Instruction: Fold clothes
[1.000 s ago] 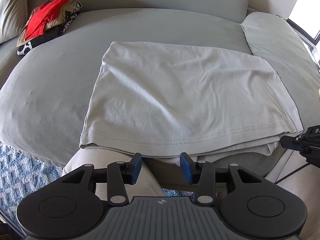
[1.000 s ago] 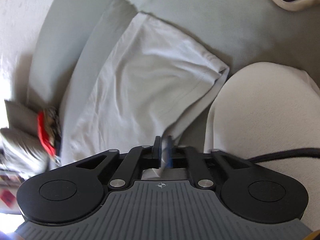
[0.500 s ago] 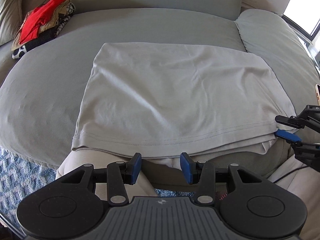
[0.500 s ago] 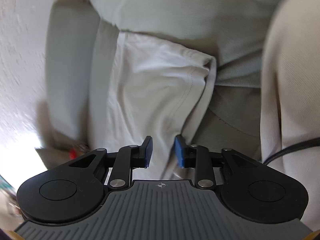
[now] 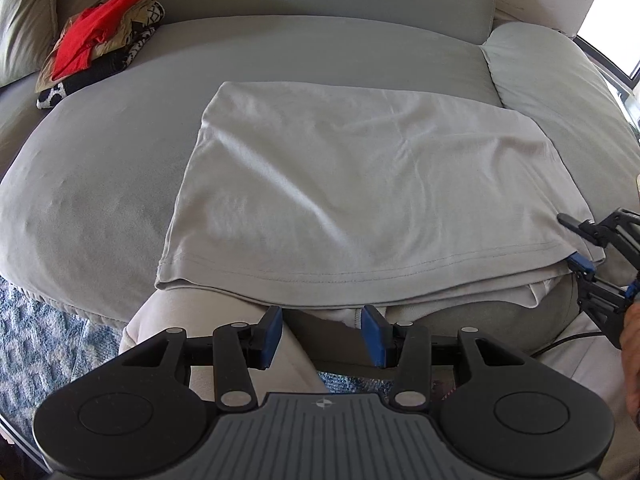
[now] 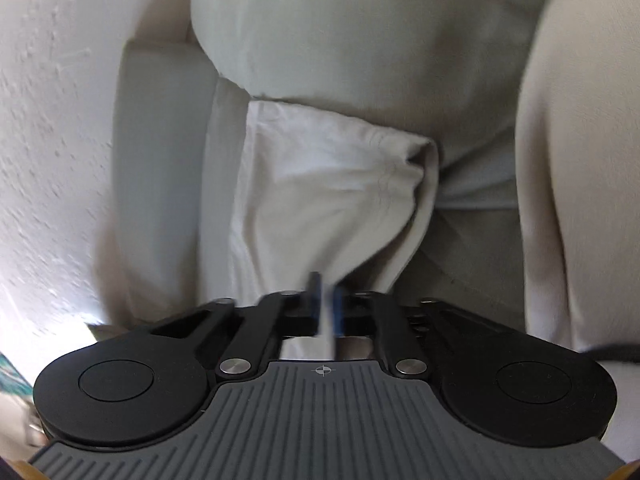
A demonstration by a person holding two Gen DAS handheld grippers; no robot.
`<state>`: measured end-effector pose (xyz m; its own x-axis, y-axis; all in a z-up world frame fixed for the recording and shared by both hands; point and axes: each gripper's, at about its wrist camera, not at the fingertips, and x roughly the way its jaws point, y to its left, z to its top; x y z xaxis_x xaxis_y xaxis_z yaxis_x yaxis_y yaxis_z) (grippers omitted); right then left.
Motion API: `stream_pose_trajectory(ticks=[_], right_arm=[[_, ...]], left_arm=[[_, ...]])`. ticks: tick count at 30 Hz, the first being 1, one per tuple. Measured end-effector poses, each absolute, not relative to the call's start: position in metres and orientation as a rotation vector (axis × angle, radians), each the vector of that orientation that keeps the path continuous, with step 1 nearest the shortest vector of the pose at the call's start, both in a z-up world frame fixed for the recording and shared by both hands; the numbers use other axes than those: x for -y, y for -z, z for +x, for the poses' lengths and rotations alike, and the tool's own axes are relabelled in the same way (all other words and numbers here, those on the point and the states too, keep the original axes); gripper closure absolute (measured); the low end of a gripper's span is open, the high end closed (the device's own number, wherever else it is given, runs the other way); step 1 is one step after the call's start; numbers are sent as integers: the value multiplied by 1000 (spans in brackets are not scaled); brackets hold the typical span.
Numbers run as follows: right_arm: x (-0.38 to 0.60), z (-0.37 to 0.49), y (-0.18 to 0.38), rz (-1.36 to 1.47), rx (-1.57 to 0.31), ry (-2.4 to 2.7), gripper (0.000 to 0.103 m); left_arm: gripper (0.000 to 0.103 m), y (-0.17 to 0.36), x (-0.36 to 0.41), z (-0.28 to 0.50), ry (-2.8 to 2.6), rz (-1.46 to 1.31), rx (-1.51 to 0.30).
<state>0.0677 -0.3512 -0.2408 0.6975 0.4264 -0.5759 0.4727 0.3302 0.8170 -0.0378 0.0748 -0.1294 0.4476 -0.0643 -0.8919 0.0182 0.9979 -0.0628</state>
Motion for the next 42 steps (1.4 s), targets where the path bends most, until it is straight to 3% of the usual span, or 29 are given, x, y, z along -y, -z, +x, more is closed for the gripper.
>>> stream_pose_trajectory(ticks=[10, 17, 20, 26, 32, 35, 38, 40, 42], right_arm=[[329, 60, 170, 899, -795, 20, 103], [330, 69, 192, 872, -1014, 20, 102], [331, 69, 179, 770, -1047, 62, 72], [331, 70, 139, 576, -928, 32, 71], [330, 111, 148, 528, -922, -52, 71], [325, 118, 154, 468, -945, -38, 71], [322, 120, 162, 361, -1008, 23, 73], [319, 123, 171, 244, -1071, 91, 103], [317, 122, 174, 179, -1081, 123, 103]], left_arm=[[60, 131, -78, -38, 51, -58, -1105], [60, 131, -82, -38, 43, -62, -1102], [60, 130, -83, -39, 34, -50, -1098], [57, 126, -110, -39, -24, -98, -1073], [54, 126, -171, -19, -225, -273, -992], [52, 137, -184, 5, -202, -278, -1035], [62, 154, -186, 21, -147, -289, -1128], [86, 160, -180, 26, -92, -283, -1160], [96, 159, -173, 25, -86, -227, -1149]])
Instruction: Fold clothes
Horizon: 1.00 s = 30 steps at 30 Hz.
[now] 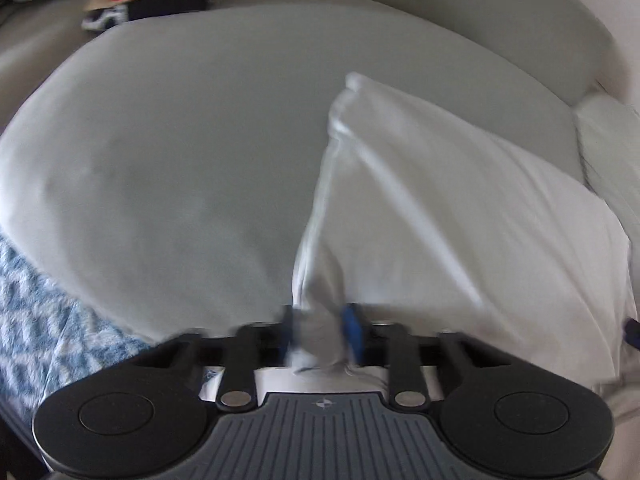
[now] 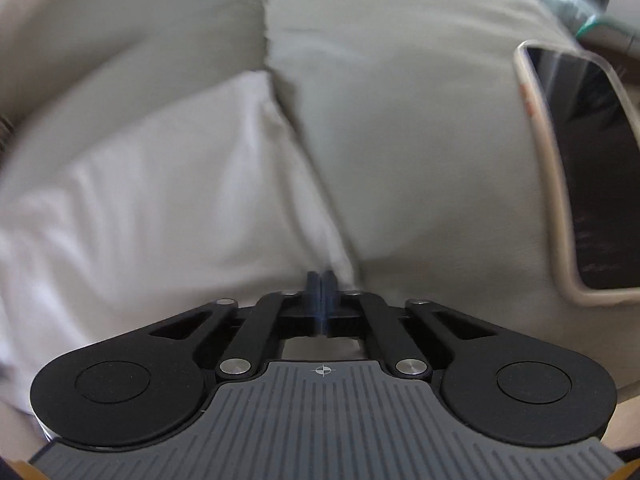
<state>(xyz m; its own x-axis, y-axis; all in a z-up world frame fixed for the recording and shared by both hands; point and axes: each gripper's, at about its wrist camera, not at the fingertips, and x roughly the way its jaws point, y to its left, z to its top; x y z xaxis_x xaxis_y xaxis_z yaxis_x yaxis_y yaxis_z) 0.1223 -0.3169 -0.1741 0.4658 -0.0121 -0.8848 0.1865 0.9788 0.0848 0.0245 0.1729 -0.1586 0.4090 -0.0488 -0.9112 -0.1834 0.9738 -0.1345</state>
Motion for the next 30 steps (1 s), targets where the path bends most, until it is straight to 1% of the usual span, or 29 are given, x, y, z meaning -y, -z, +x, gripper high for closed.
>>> stream_pose_trajectory(ticks=[5, 6, 7, 8, 9, 11, 12, 15, 17, 18, 20, 22, 24, 29, 30], right_arm=[[302, 125, 172, 67, -1108, 141, 103], [301, 124, 170, 61, -1112, 133, 100], [300, 124, 167, 63, -1115, 124, 96], [299, 123, 164, 71, -1114, 117, 87], [298, 122, 160, 79, -1110, 110, 74], [296, 114, 147, 96, -1075, 86, 61], [293, 110, 141, 102, -1059, 69, 58], [282, 104, 126, 116, -1029, 1, 57], [272, 103, 122, 121, -1024, -48, 53], [266, 102, 121, 116, -1023, -71, 53], [254, 102, 123, 86, -1025, -111, 53], [238, 104, 127, 57, -1032, -147, 56], [229, 102, 128, 31, -1034, -190, 58], [216, 96, 136, -39, -1043, -211, 57], [216, 97, 139, -40, -1052, -209, 56]], left_arm=[[96, 152, -180, 19, -170, -195, -1151], [94, 153, -181, 20, -179, -196, -1157], [91, 153, -181, 20, -192, -193, -1158], [90, 152, -179, 21, -198, -188, -1159], [85, 151, -176, 20, -196, -174, -1163], [76, 142, -170, 13, -210, -130, -1151], [67, 137, -168, 7, -223, -109, -1135], [66, 118, -161, -7, -257, -82, -1079], [65, 108, -155, -9, -240, -98, -1046], [63, 104, -151, -9, -220, -105, -1029], [62, 97, -136, -6, -160, -113, -1000], [59, 97, -115, 3, -96, -87, -1000], [59, 109, -94, 14, -49, -34, -1020], [59, 147, -64, 30, 9, 60, -1090], [57, 151, -62, 29, 7, 75, -1086]])
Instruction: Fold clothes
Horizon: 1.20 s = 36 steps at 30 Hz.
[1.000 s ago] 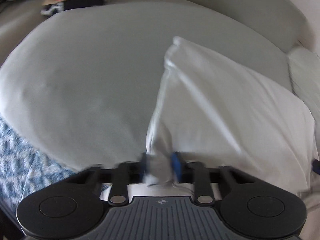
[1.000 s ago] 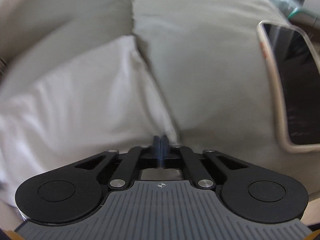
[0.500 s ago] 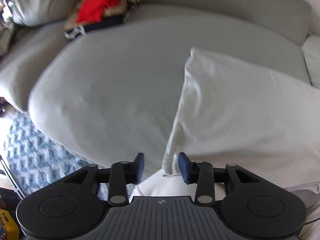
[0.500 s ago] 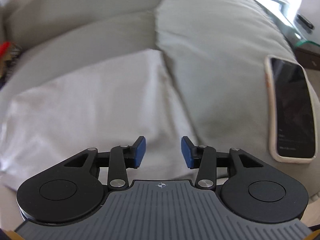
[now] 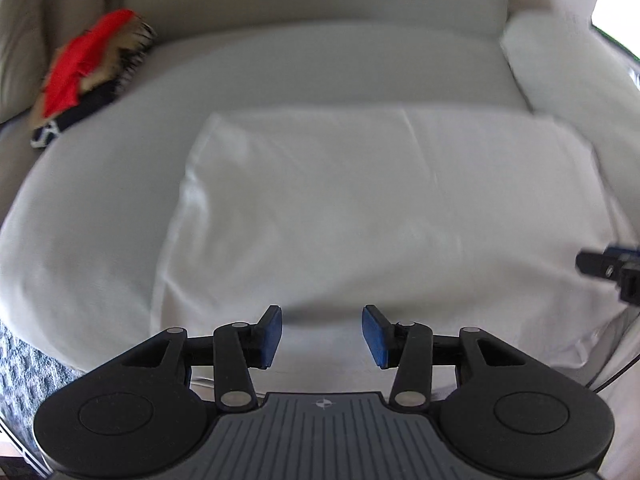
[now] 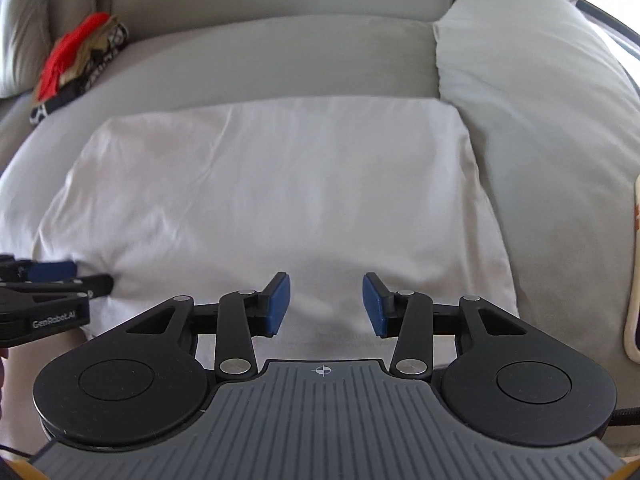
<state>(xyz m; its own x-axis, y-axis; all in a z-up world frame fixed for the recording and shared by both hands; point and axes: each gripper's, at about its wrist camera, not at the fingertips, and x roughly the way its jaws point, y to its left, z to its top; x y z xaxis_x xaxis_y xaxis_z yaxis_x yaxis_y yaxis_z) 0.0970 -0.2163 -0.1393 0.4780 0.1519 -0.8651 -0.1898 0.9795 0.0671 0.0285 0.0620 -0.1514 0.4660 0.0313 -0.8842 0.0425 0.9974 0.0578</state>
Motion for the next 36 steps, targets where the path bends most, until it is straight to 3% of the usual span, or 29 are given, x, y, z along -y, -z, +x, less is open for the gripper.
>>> stream_pose_trajectory(ticks=[15, 17, 24, 27, 34, 36], right_arm=[[271, 66, 160, 134, -1165, -157, 50], [276, 58, 160, 113, -1195, -145, 67], [269, 50, 126, 133, -1119, -159, 67], [246, 56, 112, 59, -1049, -216, 79], [198, 85, 124, -46, -1065, -249, 76], [193, 83, 135, -61, -1095, -253, 71]], left_arm=[[54, 160, -70, 13, 8, 4, -1127], [54, 159, -69, 7, 2, 6, -1152], [55, 145, -55, -29, 72, 81, -1182], [54, 131, -56, -28, 74, 81, -1118], [54, 132, -54, 16, 62, 79, -1028], [55, 146, -51, 21, 55, 108, -1061]])
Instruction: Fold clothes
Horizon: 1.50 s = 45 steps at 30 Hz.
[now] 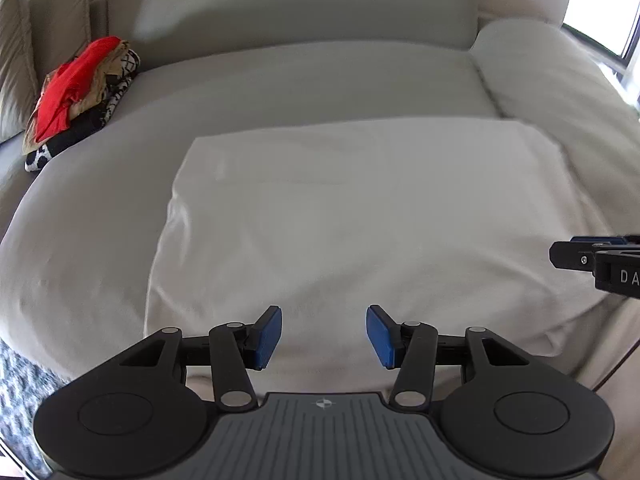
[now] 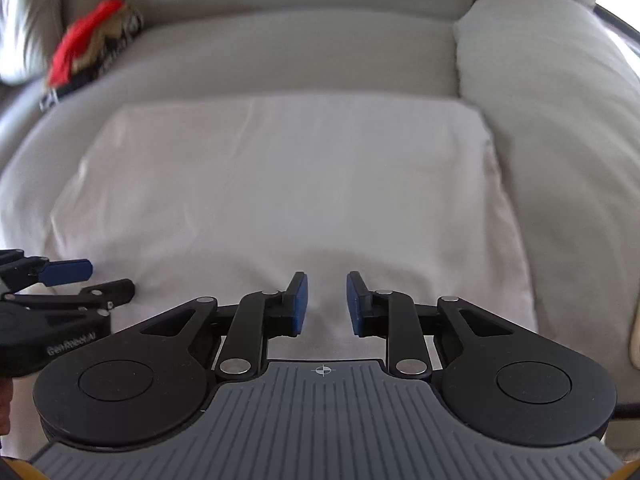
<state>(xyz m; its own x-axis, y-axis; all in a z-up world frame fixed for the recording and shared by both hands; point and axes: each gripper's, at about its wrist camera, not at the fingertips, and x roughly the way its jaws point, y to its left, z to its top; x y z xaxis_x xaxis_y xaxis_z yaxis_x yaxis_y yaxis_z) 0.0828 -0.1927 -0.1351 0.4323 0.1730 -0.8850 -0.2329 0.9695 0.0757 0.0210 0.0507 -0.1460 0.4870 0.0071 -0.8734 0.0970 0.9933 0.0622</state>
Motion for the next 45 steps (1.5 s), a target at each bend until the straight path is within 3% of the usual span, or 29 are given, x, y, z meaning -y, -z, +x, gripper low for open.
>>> stream_pose_trajectory(ticks=[4, 6, 9, 15, 25, 45], right_arm=[[209, 63, 143, -26, -1109, -285, 67], [215, 56, 143, -13, -1167, -292, 58], [226, 46, 146, 32, -1280, -279, 58], [240, 33, 128, 152, -1196, -291, 51], [240, 35, 115, 204, -1159, -311, 50], [248, 26, 111, 225, -1151, -305, 50]], left_arm=[[55, 156, -50, 6, 68, 102, -1079], [54, 157, -54, -2, 70, 72, -1113], [54, 161, -54, -12, 99, 39, -1238], [53, 154, -46, -30, 130, 35, -1221], [47, 131, -39, -35, 110, 91, -1135], [45, 126, -35, -42, 113, 97, -1124]])
